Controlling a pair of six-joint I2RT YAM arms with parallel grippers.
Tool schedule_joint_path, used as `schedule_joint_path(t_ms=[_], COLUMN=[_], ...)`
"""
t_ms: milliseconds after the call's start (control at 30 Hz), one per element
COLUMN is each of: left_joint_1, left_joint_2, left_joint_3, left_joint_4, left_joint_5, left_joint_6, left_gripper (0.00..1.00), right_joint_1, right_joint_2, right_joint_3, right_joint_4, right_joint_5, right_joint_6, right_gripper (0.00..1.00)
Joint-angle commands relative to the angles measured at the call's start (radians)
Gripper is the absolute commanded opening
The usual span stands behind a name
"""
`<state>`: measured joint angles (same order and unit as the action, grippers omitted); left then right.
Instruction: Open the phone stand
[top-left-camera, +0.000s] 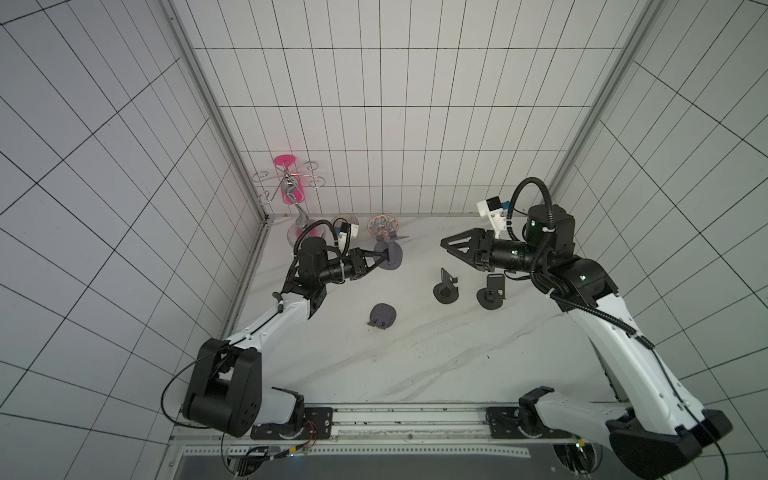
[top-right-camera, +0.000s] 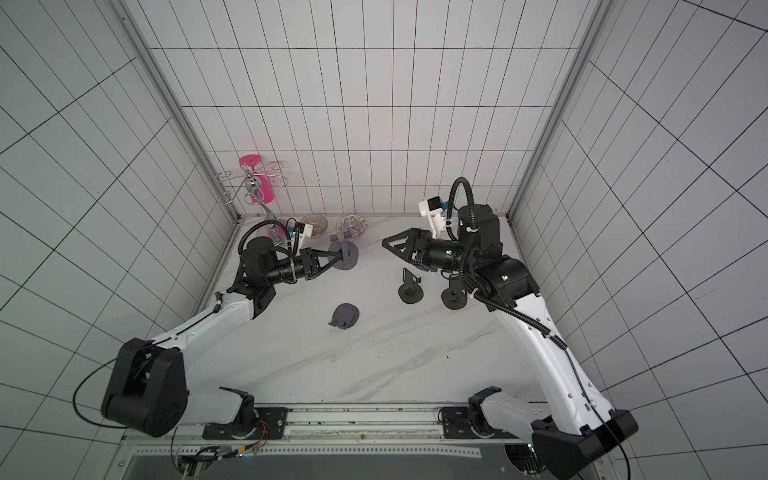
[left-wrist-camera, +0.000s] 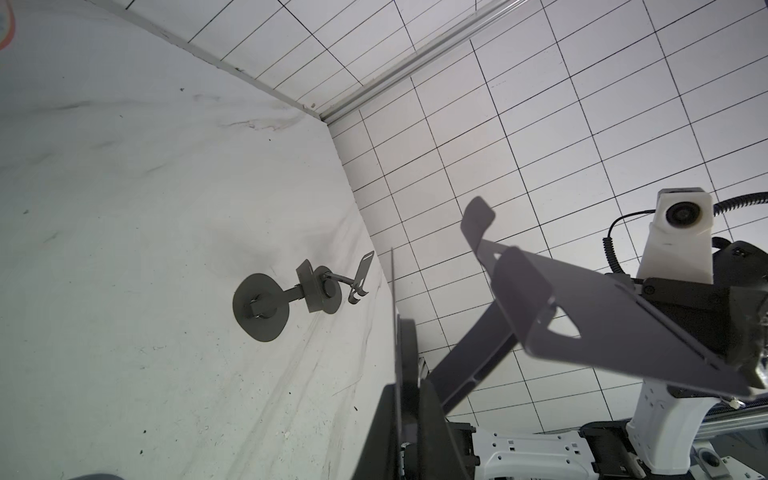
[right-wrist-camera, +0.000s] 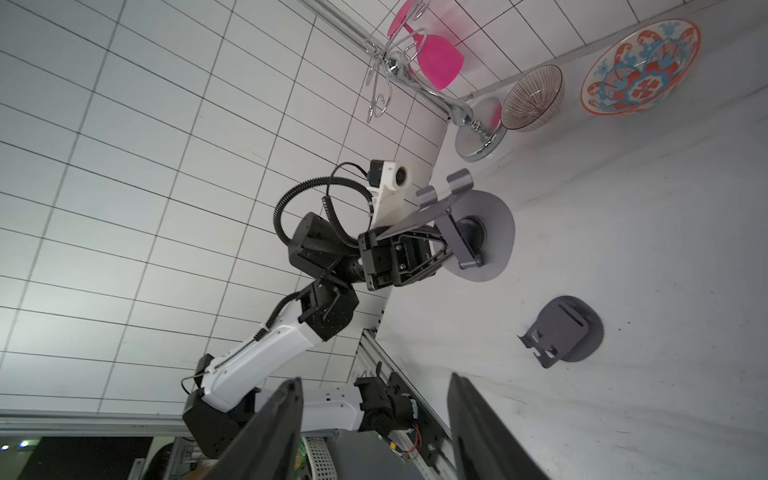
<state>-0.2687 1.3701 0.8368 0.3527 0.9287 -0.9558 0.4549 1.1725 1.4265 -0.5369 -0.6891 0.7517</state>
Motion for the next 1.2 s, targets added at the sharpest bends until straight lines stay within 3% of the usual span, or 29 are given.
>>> schedule_joint_path(t_ms=[0, 133, 233, 633, 900, 1167], left_joint_1=[-0.012, -0.031, -0.052, -0.081, -0.095, -0.119], left_joint_2=[-0.036, -0.058, -0.085, -0.151, -0.156, -0.166], left_joint_3=[0.001, -0.007, -0.007, -0.024, -0.037, -0.022], left_joint_4=[0.016, 0.013, -0.022, -0.15, -0.162, -0.184], left_joint_5=[0.02, -0.006, -0.042, -0.126, -0.144, -0.146], left_joint_6=[-0.011, -0.029, -0.034, 0.026, 0.033, 0.045], left_gripper=[0.0, 0.0, 0.0, 0.0, 0.0, 0.0], right_joint_1=[0.086, 0.191, 0.232, 0.29, 0.302, 0.323], right_joint_2=[0.051, 0.1, 0.148, 0.196, 0.222, 0.341], right_joint_3=[-0.046, -0.023, -0.001, 0.014, 0.058, 0.148], right_joint_4=[-0.105, -0.092, -0.082, -0.012, 0.01, -0.009], right_joint_5=[0.137, 0.263, 0.291, 0.411, 0.383, 0.407], right_joint_6=[-0.156, -0.206, -0.227, -0.249, -0.267, -0.285], right_gripper=[0.57, 0.58, 0.6, 0.6, 0.6, 0.59])
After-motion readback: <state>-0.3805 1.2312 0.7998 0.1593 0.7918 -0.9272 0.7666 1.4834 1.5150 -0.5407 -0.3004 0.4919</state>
